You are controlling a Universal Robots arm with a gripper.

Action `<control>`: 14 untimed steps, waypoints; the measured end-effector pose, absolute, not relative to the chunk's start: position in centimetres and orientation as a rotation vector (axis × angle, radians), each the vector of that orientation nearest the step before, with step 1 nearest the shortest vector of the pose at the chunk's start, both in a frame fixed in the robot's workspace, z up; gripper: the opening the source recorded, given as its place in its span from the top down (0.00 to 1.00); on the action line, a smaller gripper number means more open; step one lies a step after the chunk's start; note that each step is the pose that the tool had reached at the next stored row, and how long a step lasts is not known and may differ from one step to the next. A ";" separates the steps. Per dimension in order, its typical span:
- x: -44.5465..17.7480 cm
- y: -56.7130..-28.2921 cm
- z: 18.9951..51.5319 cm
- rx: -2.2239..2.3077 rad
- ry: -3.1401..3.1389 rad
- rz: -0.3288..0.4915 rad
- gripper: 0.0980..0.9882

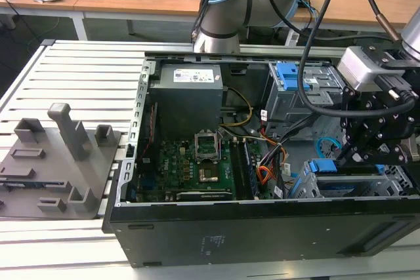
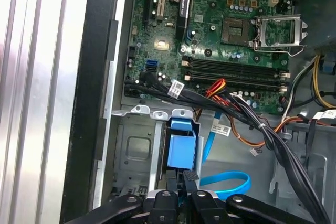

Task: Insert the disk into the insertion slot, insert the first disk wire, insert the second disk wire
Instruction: 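Insert the second disk wire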

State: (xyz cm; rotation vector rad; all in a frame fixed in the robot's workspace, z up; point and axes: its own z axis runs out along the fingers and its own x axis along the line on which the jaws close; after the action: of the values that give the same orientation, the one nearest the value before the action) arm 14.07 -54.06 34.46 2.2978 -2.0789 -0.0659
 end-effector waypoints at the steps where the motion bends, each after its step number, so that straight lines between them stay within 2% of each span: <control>1: 14.1 -53.9 34.4 2.298 -2.079 -0.066 0.93; 14: 14.6 -53.7 34.3 2.264 -2.117 -0.068 0.93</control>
State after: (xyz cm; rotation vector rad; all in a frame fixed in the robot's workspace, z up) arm 14.65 -53.70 34.28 2.2644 -2.1173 -0.0680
